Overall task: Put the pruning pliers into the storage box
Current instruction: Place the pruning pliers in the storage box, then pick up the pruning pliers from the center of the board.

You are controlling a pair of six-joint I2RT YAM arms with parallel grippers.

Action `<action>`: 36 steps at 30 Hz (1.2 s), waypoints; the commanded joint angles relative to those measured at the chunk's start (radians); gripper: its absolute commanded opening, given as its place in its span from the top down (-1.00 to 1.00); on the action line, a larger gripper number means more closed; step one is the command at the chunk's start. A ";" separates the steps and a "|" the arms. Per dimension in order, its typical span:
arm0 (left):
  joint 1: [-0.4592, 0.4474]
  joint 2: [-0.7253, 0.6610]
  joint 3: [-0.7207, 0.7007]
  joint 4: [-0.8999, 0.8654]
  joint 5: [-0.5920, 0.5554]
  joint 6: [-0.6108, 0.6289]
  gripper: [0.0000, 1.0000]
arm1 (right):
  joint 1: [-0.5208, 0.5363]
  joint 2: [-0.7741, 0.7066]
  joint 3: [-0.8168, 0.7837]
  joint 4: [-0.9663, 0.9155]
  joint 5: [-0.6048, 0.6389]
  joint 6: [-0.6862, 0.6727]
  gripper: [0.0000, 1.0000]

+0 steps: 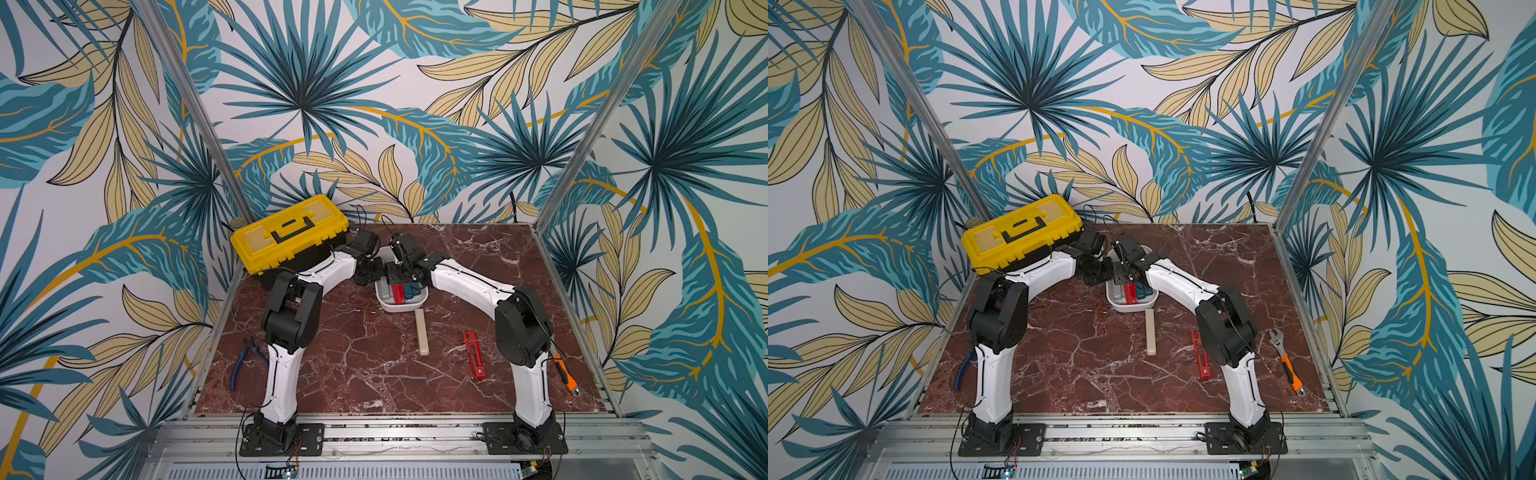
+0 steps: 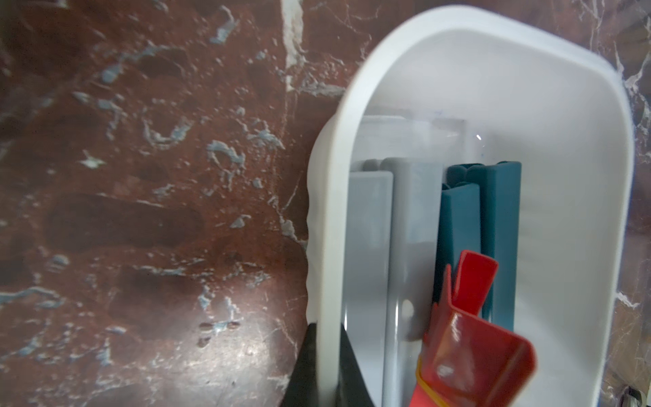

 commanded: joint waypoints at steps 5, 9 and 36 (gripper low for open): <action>-0.019 -0.057 0.058 0.059 0.052 -0.004 1.00 | 0.016 -0.158 -0.112 -0.007 0.018 -0.010 -0.18; -0.018 -0.066 0.058 0.048 0.043 0.001 1.00 | 0.016 -0.216 -0.148 -0.048 0.029 0.019 -0.18; -0.016 -0.083 0.015 0.069 0.041 0.008 1.00 | 0.017 -0.843 -0.877 -0.228 0.195 0.370 -0.18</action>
